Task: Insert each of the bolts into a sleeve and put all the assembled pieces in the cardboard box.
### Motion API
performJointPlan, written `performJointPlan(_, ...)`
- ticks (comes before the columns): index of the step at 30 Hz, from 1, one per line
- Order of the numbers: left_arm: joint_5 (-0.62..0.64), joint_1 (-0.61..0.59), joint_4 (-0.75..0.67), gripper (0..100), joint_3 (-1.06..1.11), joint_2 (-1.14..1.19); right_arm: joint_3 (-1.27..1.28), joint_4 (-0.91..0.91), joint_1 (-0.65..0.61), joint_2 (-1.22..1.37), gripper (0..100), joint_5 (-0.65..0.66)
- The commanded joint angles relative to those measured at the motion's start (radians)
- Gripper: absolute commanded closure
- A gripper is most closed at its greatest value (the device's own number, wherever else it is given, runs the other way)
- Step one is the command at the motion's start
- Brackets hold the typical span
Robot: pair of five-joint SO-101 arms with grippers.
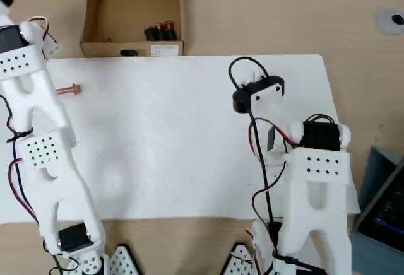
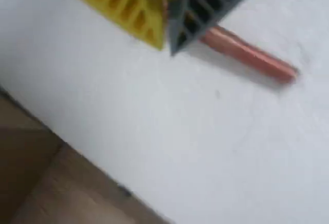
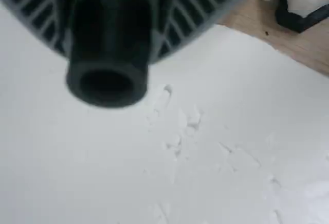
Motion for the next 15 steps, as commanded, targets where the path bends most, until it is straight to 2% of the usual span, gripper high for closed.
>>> performJointPlan(1,-0.213,0.006,0.006,100,-0.014,-0.13,-0.002,-0.012,-0.015,-0.033,98.8,0.0)
performJointPlan(6,-0.397,0.012,0.006,100,0.095,-0.248,-0.002,-0.014,-0.015,-0.033,98.8,0.0)
performJointPlan(15,-0.695,0.057,0.006,100,0.626,-0.458,-0.002,-0.014,-0.015,-0.033,98.8,0.0)
